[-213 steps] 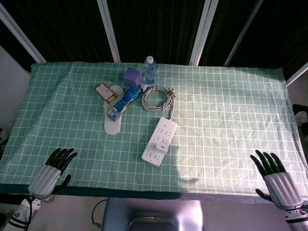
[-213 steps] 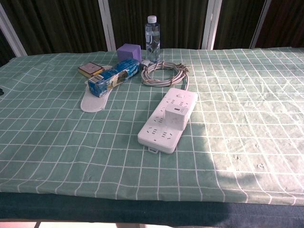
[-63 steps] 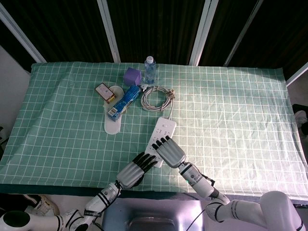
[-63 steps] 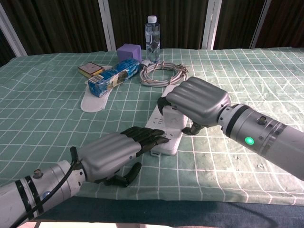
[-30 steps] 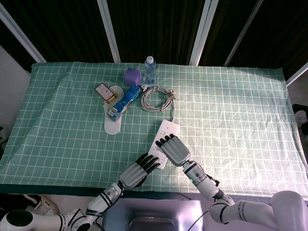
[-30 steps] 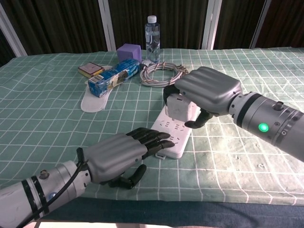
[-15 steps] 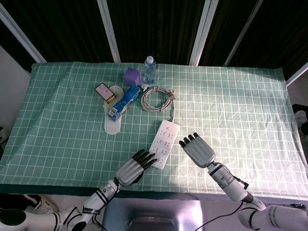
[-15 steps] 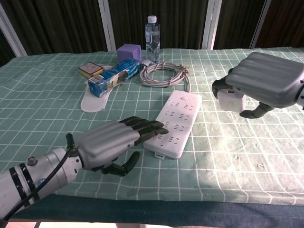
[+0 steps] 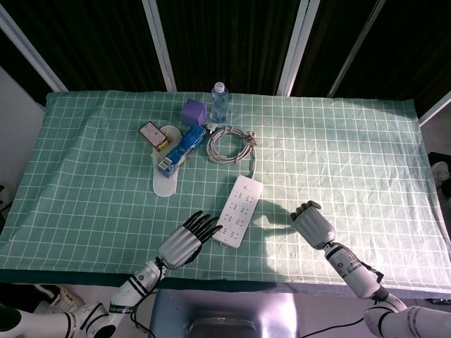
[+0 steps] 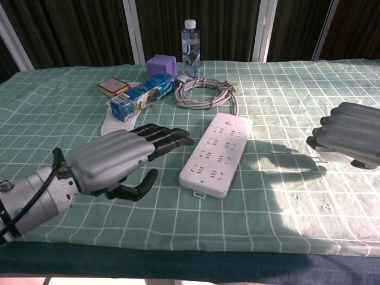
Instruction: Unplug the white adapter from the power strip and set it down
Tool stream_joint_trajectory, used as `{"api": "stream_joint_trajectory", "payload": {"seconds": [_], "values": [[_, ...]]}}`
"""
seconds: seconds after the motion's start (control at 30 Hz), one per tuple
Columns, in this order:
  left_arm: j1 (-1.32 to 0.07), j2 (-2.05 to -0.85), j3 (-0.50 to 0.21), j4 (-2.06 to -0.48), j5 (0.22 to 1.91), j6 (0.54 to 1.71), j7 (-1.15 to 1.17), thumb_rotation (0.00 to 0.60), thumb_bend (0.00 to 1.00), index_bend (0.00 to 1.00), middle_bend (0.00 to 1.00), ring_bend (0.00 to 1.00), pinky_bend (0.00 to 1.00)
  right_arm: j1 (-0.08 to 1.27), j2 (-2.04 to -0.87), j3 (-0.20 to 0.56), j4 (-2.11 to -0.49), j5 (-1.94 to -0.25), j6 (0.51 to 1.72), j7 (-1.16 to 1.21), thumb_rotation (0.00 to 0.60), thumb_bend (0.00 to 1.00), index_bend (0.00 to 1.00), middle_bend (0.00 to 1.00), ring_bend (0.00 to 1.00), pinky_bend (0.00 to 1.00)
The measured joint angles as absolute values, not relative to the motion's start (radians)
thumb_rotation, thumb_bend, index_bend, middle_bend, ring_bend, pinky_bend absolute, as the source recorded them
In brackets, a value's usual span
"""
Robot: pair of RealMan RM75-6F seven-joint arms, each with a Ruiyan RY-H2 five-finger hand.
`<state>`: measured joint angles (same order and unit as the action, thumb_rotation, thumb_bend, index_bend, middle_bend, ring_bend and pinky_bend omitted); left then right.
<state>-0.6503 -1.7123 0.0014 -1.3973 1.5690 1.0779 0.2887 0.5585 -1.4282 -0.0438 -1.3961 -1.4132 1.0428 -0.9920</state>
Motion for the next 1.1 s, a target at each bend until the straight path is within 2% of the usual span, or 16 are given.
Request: {"api": "stream_joint_trajectory", "payload": {"seconds": [0.13,0.2,0.43,0.6,0.77,1.0,1.1], "values": [[-0.636,-1.679,0.008,-1.417,1.576,1.099,0.277,0.600,0.70,0.00,0.02,0.00,0.02,0.560,-1.420,-0.043,-1.436,-1.340,1.000,-1.051,0.600,0.27,0.05,0.17,0.13,0.31],[-0.631,-1.663,0.011,-1.428,1.583,1.110,0.272,0.600,0.68,0.00,0.02,0.00,0.02,0.560,-1.410,-0.042,-1.471,-1.310,0.990,-1.075,0.600,0.24,0.01,0.13,0.10,0.28],[-0.604,-1.591,0.026,-1.476,1.618,1.172,0.264,0.597,0.67,0.00,0.01,0.00,0.03,0.550,-1.344,-0.040,-1.620,-1.284,1.016,-1.099,0.600,0.20,0.00,0.06,0.04,0.22],[-0.556,-1.492,0.044,-1.537,1.638,1.253,0.254,0.600,0.63,0.00,0.00,0.00,0.03,0.491,-1.253,-0.045,-1.756,-1.329,1.146,-1.004,0.600,0.20,0.00,0.00,0.00,0.14],[-0.464,-1.377,0.076,-1.591,1.630,1.349,0.240,0.600,0.57,0.00,0.00,0.00,0.03,0.372,-1.156,-0.073,-1.846,-1.408,1.332,-0.844,0.600,0.20,0.00,0.00,0.00,0.05],[-0.296,-1.297,0.112,-1.582,1.607,1.537,0.201,0.600,0.54,0.00,0.00,0.00,0.04,0.206,-1.107,-0.120,-1.811,-1.502,1.554,-0.592,0.600,0.20,0.00,0.00,0.00,0.00],[-0.252,-1.281,0.132,-1.550,1.601,1.562,0.144,0.600,0.53,0.00,0.00,0.00,0.04,0.139,-1.117,-0.123,-1.741,-1.511,1.623,-0.466,0.600,0.20,0.00,0.00,0.00,0.00]]}}
